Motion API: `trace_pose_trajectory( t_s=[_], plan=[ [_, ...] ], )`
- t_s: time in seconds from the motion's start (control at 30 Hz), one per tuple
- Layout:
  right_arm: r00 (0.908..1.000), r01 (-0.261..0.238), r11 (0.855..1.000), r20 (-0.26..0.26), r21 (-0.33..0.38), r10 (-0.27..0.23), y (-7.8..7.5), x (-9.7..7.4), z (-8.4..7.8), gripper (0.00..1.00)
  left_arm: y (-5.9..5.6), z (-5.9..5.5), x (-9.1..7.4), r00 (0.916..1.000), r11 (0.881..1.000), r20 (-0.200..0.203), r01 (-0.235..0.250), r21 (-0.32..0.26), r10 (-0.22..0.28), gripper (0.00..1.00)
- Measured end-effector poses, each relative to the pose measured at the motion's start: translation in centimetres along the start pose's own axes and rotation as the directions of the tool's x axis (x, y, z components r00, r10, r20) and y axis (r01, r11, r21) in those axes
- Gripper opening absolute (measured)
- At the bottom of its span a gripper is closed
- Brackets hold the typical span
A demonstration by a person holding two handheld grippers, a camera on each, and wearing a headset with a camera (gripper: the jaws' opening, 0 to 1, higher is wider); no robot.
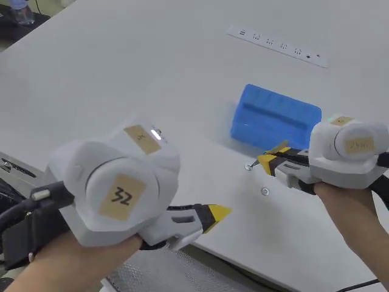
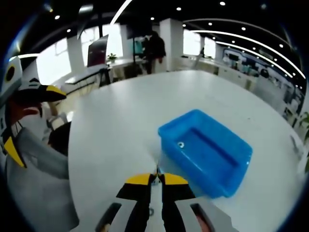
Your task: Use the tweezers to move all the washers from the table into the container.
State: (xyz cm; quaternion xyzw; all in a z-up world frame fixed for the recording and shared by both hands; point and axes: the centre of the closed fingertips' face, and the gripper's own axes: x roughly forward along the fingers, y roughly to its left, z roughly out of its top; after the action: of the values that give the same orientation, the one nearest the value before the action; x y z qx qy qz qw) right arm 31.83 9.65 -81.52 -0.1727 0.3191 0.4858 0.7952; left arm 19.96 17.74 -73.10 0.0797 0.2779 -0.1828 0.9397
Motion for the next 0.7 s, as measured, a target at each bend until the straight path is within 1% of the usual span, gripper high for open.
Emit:
trace_pose_trajectory(
  t_s=[0.17, 0.37, 0.7],
  plan=[
    [1.0, -0.001, 1.0, 0.001, 0.009, 0.001, -0.14, 0.18, 0.02, 0.04, 0.16, -0.02, -0.04, 1.0, 1.0, 0.001, -0.003, -0.003, 0.003, 0.88],
    [0.9999, 0.003, 1.0, -0.011, -0.008, -0.004, -0.28, 0.38, -0.16, 0.04, 0.2, -0.12, -0.02, 1.0, 1.0, -0.001, -0.004, -0.003, 0.004, 0.88],
    [0.9999, 0.014, 0.999, 0.0, -0.029, -0.014, -0.1, 0.8, 0.34, 0.04, 0.2, -0.36, -0.04, 1.0, 1.0, -0.006, -0.004, -0.006, 0.004, 0.88]
  ],
)
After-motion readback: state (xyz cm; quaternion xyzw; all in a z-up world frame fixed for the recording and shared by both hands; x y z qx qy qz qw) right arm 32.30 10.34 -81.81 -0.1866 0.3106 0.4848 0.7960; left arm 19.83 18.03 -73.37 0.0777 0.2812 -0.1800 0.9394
